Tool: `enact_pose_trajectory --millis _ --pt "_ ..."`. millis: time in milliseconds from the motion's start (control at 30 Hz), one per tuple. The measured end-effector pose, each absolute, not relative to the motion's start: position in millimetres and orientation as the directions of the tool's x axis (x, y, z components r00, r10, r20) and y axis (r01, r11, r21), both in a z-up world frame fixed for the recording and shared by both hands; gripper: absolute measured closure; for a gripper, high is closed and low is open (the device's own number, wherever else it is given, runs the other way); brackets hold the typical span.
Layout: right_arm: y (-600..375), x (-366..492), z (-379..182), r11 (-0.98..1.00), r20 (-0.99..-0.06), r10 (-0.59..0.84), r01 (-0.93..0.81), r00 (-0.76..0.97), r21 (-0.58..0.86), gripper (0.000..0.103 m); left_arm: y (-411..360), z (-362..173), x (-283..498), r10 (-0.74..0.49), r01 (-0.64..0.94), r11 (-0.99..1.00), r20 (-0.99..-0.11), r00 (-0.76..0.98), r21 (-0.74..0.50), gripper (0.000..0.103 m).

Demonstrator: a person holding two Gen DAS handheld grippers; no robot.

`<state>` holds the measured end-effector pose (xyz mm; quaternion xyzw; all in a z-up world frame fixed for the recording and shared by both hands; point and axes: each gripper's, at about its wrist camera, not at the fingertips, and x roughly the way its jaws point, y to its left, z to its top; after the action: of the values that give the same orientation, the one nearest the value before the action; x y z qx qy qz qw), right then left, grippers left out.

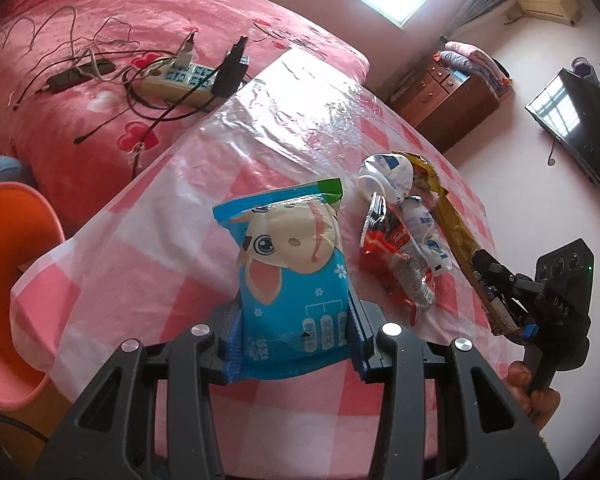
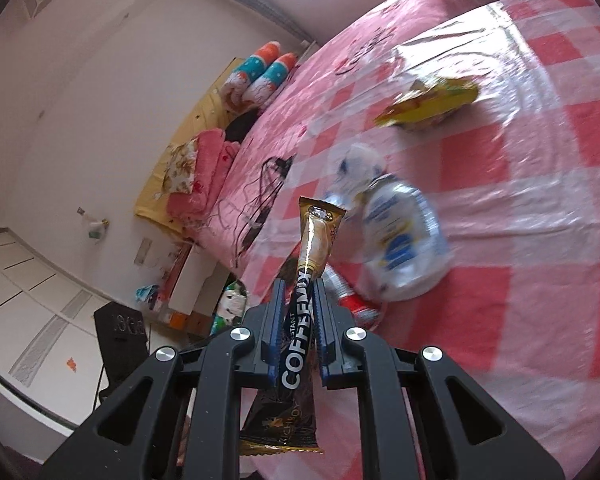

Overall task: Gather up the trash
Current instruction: 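Lift the blue snack pack and COFFEE stick off the table with both tools, then carry the snack pack and COFFEE stick over the orange bucket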

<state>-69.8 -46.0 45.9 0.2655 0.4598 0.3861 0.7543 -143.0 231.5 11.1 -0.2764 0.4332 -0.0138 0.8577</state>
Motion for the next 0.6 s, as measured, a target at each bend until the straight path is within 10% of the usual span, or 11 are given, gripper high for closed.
enact_pose_trajectory --millis 600 --pt "75 -98 51 0.48 -0.508 0.861 -0.387 0.034 0.787 0.088 303 15 -199 -0.226 -0.289 0.783 -0.685 0.693 -0.551 0.059"
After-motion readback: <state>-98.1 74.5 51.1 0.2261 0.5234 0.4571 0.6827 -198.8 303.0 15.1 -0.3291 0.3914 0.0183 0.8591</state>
